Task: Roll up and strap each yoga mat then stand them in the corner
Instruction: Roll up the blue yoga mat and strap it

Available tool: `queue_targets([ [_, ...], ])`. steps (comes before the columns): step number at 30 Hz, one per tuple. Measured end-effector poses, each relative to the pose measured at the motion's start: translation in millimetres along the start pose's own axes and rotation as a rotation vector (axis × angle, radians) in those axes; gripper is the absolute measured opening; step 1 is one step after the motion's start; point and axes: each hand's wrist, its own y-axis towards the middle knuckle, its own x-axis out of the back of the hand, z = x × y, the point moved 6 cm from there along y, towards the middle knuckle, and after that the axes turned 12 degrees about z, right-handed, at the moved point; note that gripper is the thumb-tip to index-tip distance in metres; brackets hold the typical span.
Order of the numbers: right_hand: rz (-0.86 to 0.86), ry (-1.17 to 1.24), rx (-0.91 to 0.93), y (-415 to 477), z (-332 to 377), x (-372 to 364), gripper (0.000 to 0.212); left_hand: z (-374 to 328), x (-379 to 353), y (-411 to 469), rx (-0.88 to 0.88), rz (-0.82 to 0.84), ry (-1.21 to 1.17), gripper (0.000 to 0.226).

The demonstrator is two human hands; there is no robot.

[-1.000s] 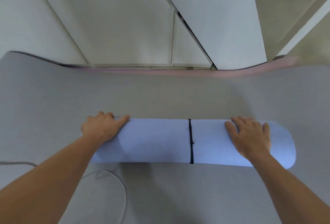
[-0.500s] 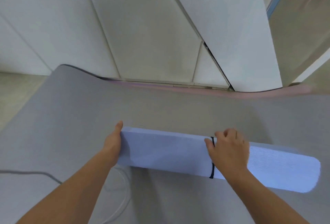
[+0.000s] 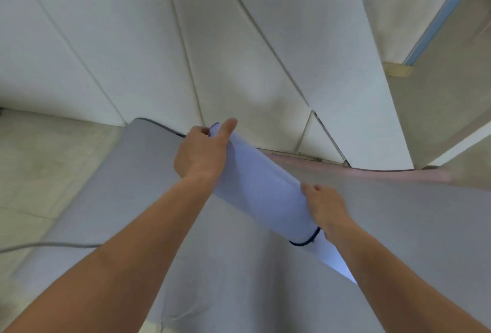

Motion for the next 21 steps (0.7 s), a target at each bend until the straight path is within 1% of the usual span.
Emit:
queue_targets([
  [2, 0.072, 0.174, 0.038, -34.0, 48.3, 6.6, 0.042, -60.6, 27.2, -28.0, -0.112, -0.042, 0.098, 0.071],
  [5, 0.101, 0.410, 0.115, -85.8, 112.1, 19.9, 0.059, -136.5, 54.7, -72.0, -0.254, -0.093, 0.360, 0.077],
  [7, 0.158, 0.512, 0.156, -115.6, 147.0, 23.3, 0.057, -163.0, 55.2, -95.2, -0.334, -0.136, 0.507, 0.079],
  [9, 0.295, 0.682, 0.161, -130.3, 167.6, 15.3, 0.053, -171.3, 46.8, -114.3, -0.408, -0.139, 0.563, 0.079],
  [10, 0.360, 0.785, 0.131, -135.0, 173.7, 10.1, 0.057, -169.2, 41.1, -121.5, -0.432, -0.132, 0.584, 0.083],
  [11, 0.398, 0.866, 0.096, -135.7, 174.7, 6.5, 0.062, -165.3, 35.9, -126.5, -0.426, -0.077, 0.599, 0.091],
  [13, 0.422, 0.960, 0.051, -133.2, 173.9, 8.6, 0.067, -158.5, 25.8, -126.1, -0.405, 0.080, 0.583, 0.103],
  [15, 0.413, 0.944, 0.027, -129.5, 171.6, 20.1, 0.068, -155.2, 16.4, -122.1, -0.411, 0.223, 0.506, 0.105],
  [17, 0.383, 0.812, 0.003, -132.4, 174.3, 36.5, 0.071, -164.1, 11.8, -125.2, -0.425, 0.373, 0.428, 0.106],
  [18, 0.358, 0.736, -0.021, -136.1, 176.7, 45.4, 0.072, -168.8, 10.3, -128.1, -0.425, 0.450, 0.394, 0.100],
  [19, 0.321, 0.660, -0.042, -137.7, 179.9, 54.2, 0.073, -172.9, 10.2, -132.7, -0.416, 0.517, 0.350, 0.087],
  [20, 0.268, 0.578, -0.055, -138.2, 183.8, 64.1, 0.072, -176.7, 13.7, -136.6, -0.389, 0.556, 0.285, 0.072],
  [21, 0.225, 0.494, -0.055, -138.3, 188.5, 74.0, 0.067, -180.2, 22.1, -138.2, -0.340, 0.543, 0.160, 0.057],
])
